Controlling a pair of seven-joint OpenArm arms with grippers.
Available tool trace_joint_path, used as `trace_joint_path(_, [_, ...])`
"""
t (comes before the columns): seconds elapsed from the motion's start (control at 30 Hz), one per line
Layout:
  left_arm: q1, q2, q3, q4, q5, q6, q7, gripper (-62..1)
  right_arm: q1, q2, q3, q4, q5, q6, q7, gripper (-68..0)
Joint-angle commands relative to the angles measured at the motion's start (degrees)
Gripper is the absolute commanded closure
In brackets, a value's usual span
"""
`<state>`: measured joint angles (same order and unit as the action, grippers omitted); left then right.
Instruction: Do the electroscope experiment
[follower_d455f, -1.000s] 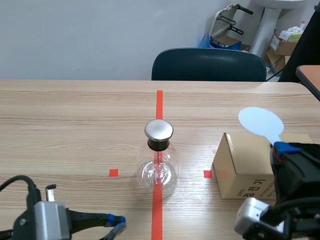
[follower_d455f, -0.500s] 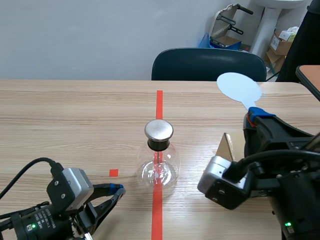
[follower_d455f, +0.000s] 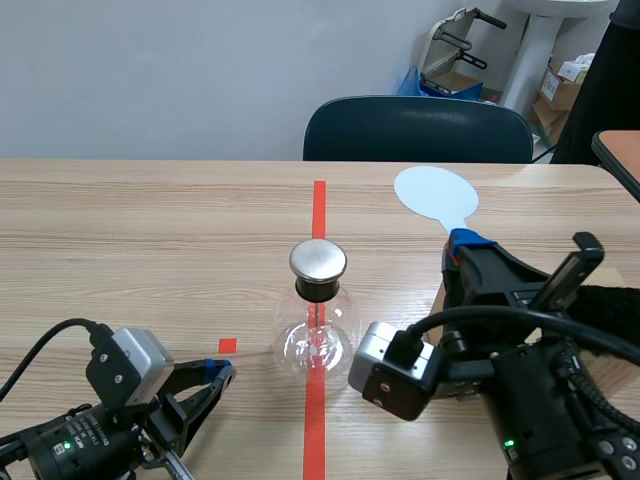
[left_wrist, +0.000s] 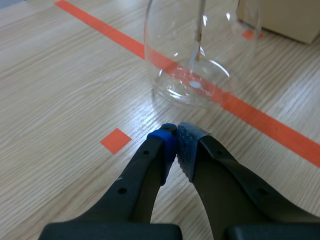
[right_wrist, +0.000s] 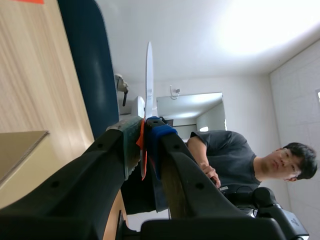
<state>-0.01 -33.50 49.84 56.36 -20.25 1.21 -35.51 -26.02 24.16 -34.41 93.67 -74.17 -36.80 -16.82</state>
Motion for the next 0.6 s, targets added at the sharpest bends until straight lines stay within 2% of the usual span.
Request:
trace_joint_path(0.0, [-0.2,0.2,-0.3,1.6,-0.1,-1.0,-1.1,-3.1,1.3,0.4,0.2,-0.4,-0.5,-0.6,-0.3,-1.1])
trace_joint_path(0.33, [-0.2,2.0,-0.3,1.6,0.0,-1.1,-1.0,-3.1,3.7,0.2,-2.4,-4.7,-1.3,-0.6,-1.5,-1.1])
trace_joint_path(0.57, [-0.4,2.5,-0.3,1.7,0.0,-0.9,-1.0,-3.1,4.0,0.1,-3.2,-5.1,-1.3,0.0,-1.5,-1.1])
